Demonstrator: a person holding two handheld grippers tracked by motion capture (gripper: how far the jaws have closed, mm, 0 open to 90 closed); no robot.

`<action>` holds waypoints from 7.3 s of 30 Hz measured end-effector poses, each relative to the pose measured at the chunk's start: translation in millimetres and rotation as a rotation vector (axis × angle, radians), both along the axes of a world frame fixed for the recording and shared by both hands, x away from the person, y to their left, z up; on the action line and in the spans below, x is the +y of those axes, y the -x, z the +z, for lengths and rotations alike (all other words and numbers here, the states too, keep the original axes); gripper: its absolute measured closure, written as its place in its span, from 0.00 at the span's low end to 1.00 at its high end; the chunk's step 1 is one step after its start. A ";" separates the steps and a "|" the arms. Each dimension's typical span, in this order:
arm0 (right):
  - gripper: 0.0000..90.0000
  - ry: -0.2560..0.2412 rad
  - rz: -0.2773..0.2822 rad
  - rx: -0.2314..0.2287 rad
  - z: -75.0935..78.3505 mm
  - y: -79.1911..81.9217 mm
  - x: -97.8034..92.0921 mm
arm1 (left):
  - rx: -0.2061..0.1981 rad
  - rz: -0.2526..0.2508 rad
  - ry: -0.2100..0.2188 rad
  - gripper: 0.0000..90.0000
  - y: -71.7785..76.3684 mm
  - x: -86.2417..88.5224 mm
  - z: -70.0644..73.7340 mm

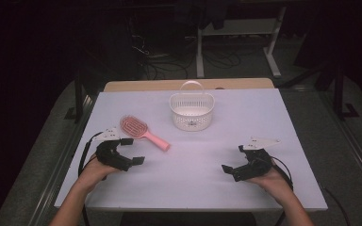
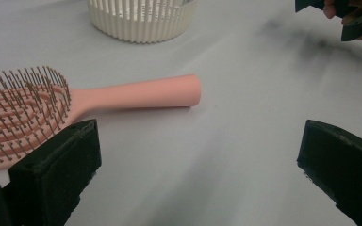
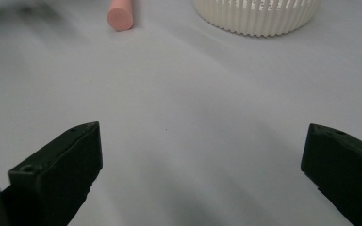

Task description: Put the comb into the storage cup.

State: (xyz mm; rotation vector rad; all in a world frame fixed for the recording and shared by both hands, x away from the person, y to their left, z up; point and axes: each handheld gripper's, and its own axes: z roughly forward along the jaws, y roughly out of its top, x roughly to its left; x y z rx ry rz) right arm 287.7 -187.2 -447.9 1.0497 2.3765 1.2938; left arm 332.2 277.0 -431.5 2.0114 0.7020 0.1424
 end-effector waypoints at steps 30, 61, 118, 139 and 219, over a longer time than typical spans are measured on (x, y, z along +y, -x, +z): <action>0.00 -0.012 0.010 -0.007 1.3 3.4 -0.8 | -0.026 -0.006 0.000 0.00 -13.6 -20.5 18.2; 0.00 -0.021 0.018 -0.010 1.9 2.9 -0.3 | -0.056 -0.009 0.018 0.05 -34.2 -45.1 32.4; 0.00 -0.022 0.022 -0.016 2.2 1.7 -1.9 | 0.034 -0.008 -0.087 0.88 -65.5 -91.7 12.2; 0.00 -0.012 0.027 -0.012 1.7 2.2 -0.8 | 0.092 0.014 -0.197 1.00 -67.9 -106.3 -8.0; 0.00 -0.003 0.028 -0.008 1.5 2.9 -1.6 | 0.188 0.015 -0.363 1.00 12.4 -44.6 -9.4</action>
